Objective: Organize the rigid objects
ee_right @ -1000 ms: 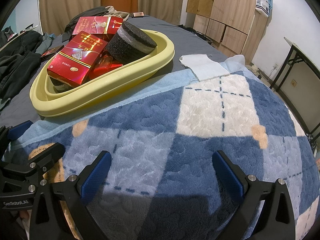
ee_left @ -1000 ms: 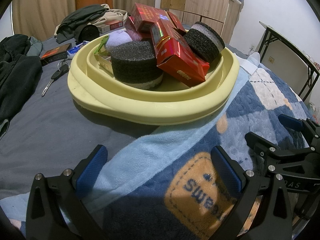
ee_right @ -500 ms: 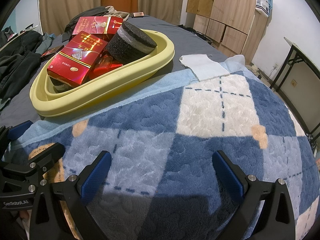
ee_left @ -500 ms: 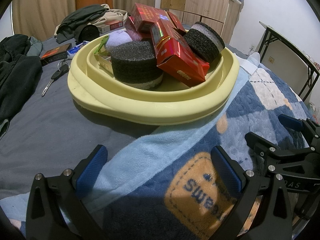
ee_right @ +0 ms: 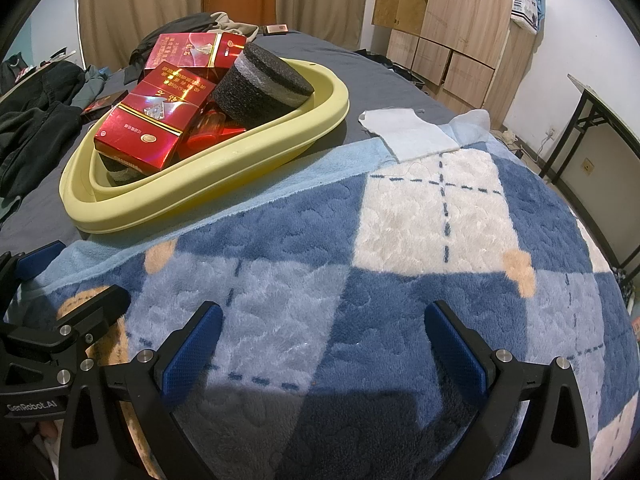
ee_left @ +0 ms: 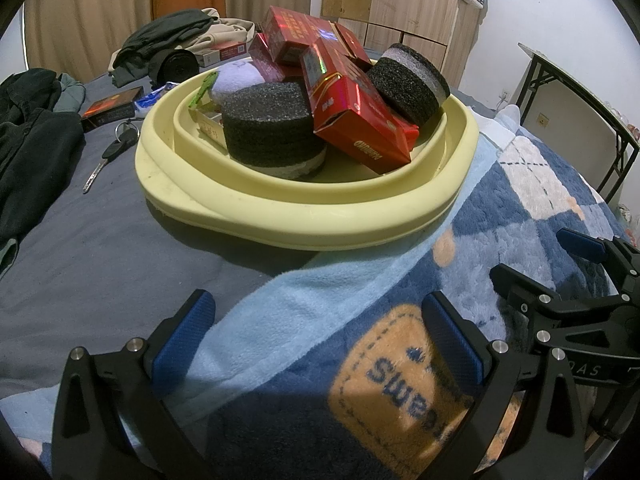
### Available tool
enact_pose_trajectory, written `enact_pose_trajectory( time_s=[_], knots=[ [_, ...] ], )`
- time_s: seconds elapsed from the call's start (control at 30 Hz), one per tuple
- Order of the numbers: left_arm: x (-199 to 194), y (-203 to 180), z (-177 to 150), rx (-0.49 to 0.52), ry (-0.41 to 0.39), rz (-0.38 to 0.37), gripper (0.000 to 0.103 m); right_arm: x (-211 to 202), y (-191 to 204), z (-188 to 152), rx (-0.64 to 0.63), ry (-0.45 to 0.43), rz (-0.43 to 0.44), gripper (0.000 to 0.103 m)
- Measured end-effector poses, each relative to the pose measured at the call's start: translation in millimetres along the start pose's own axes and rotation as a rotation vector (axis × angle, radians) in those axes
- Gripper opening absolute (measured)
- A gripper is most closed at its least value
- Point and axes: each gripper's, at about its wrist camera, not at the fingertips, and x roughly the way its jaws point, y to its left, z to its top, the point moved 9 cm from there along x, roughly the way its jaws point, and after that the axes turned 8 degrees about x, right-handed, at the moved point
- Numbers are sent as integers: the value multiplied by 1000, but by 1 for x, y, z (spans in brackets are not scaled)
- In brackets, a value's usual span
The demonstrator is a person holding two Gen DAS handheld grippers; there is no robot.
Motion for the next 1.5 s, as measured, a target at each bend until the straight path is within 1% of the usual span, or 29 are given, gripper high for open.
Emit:
enact_pose_trajectory(
  time_s=[1.5],
  knots=[
    [-1,1,2,1,4,0,103,0,0,0,0,0,0,103]
  ],
)
